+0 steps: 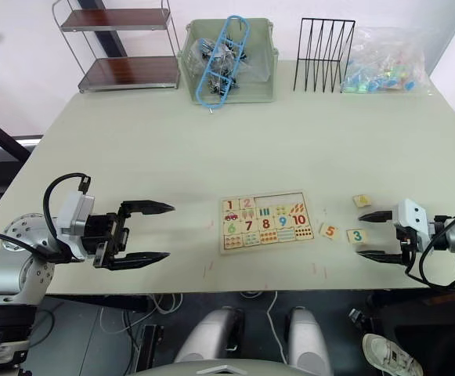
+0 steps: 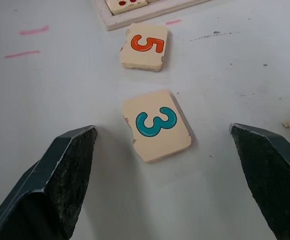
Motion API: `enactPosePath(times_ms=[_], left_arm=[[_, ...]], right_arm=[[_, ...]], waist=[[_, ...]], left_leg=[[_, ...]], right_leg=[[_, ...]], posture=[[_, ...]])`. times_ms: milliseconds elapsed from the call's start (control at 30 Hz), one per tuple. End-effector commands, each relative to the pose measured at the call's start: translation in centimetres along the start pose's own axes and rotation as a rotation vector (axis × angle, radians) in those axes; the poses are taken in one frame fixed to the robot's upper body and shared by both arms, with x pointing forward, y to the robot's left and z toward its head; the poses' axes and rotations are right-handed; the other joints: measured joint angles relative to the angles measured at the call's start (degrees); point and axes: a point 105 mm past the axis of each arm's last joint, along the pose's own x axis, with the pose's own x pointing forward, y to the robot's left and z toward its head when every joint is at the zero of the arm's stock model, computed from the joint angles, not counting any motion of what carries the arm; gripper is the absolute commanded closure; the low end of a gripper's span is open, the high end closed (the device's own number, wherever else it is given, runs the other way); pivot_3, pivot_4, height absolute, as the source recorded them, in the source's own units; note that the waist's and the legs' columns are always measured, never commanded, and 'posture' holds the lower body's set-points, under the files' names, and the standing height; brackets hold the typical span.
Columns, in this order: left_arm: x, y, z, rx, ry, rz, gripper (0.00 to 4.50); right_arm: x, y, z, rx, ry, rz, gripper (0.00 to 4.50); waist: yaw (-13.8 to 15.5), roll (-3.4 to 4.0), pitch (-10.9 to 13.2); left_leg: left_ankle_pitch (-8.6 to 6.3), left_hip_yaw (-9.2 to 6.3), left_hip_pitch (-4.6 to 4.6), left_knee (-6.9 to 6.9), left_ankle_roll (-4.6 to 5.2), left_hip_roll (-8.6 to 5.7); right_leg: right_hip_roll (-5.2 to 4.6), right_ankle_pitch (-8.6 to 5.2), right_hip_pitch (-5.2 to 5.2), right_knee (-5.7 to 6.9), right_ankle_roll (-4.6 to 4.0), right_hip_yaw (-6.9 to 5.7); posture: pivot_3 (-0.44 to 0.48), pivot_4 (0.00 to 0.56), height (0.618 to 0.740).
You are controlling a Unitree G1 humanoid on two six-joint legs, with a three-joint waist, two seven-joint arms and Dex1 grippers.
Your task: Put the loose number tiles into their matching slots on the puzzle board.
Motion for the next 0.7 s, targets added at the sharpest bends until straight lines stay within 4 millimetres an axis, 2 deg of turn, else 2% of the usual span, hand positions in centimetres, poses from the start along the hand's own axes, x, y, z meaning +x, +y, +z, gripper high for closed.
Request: enactPosePath(times_ms=[33,267,700], left_arm=[[0.0,0.0,0.2,0.018,0.006,-0.019,0.00],[0.0,0.2,0.1,0.021,0.007,-0.020,0.00],[-0.2,-0.1,0.0,0.013,0.020,-0.030,0.00]], right_arm=[[-0.2,0.7,-0.4,0.017,0.019,0.041,0.07],[-0.1,1.0,-0.1,0.040,0.006,0.055,0.07],[0.6,1.7,-1.3,0.063,0.020,0.007,0.07]], waist=[[0.0,0.00,0.0],[0.0,0.00,0.0],[0.0,-0.05,0.0]], left_leg=[[0.00,0.00,0.00,0.00,0.00,0.00],[0.00,-0.01,0.00,0.00,0.00,0.00],[0.00,-0.02,0.04,0.01,0.00,0.00]], right_leg=[[0.00,0.00,0.00,0.00,0.00,-0.01],[0.00,0.00,0.00,0.00,0.00,0.00],[0.00,0.00,0.05,0.01,0.00,-0.01]], posture=[[0.000,0.150,0.739],[0.000,0.150,0.739],[0.000,0.150,0.739]])
